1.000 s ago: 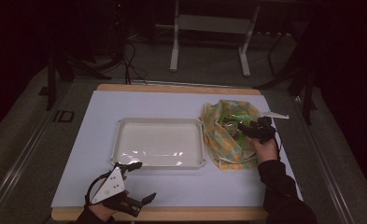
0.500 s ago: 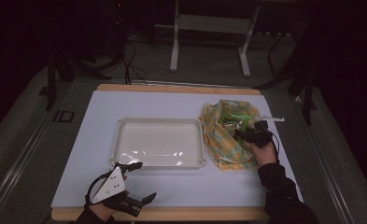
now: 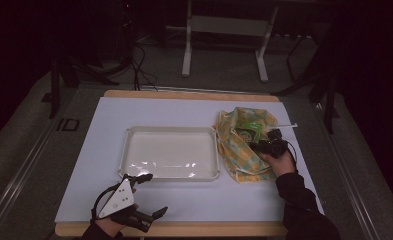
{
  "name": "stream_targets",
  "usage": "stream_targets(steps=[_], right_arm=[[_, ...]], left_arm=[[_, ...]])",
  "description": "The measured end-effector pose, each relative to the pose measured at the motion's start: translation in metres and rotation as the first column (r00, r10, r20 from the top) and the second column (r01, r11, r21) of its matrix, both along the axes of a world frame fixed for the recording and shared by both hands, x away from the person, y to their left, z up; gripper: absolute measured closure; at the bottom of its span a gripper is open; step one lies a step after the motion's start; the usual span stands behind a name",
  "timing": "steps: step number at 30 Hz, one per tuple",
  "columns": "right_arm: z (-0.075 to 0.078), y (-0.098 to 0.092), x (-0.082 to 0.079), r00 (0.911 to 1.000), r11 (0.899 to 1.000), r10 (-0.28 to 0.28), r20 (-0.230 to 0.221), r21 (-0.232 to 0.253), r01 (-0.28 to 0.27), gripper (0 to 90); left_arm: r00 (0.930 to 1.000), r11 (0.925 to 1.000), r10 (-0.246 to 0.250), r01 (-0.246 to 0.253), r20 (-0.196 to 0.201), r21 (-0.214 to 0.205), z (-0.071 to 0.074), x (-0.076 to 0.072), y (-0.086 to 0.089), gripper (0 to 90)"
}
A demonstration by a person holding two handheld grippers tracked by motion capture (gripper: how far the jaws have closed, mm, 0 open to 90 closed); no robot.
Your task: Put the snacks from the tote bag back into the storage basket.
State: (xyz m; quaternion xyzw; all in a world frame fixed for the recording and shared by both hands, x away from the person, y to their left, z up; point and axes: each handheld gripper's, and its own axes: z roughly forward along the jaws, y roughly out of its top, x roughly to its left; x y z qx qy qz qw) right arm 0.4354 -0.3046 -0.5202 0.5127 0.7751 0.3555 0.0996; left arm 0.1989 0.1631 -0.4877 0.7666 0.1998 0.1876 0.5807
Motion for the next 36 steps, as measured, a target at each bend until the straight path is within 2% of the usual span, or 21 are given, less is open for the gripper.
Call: stream_targets(steps=[5, 9, 12, 16, 21, 24, 30, 36], right_arm=[[0.003, 0.009, 0.001, 0.9998, 0.999, 0.0, -0.021, -0.033, 0.0, 77.6], [0.006, 0.012, 0.001, 0.9999, 0.998, 0.002, -0.015, -0.063, -0.003, 85.9], [0.007, 0.015, -0.001, 1.0, 0.997, -0.004, -0.001, -0.082, 0.003, 87.7], [0.008, 0.015, -0.004, 0.9995, 0.998, -0.031, 0.009, -0.058, 0.032, 88.8], [0.012, 0.013, -0.007, 0.9984, 0.998, -0.04, 0.041, -0.051, 0.042, 89.2], [0.019, 0.009, -0.011, 0.9957, 0.997, -0.064, 0.067, -0.035, 0.066, 89.3], [0.025, -0.004, -0.019, 0.9917, 0.995, -0.098, 0.083, 0.012, 0.098, 89.3], [0.03, -0.011, -0.026, 0.9872, 0.993, -0.118, 0.108, 0.019, 0.117, 89.3]], left_arm=[[1.0, 1.0, -0.001, 0.001, 0.002, 0.003, 0.0, 0.0, 0.0, 0.4], [1.0, 1.0, -0.001, 0.001, 0.002, 0.005, 0.0, 0.0, 0.0, 0.4], [1.0, 1.0, -0.001, 0.001, 0.002, 0.003, 0.0, 0.0, 0.0, 0.4], [1.0, 1.0, 0.001, -0.001, 0.002, 0.001, 0.0, 0.0, 0.0, 0.4], [1.0, 1.0, 0.003, -0.003, 0.002, 0.0, 0.0, 0.0, 0.0, 0.4], [1.0, 1.0, 0.003, -0.003, 0.002, 0.002, 0.0, 0.0, 0.001, 0.4], [1.0, 1.0, 0.005, -0.005, 0.003, 0.002, 0.0, 0.0, 0.0, 0.4], [1.0, 1.0, 0.006, -0.006, 0.004, 0.003, 0.0, 0.0, 0.0, 0.4]])
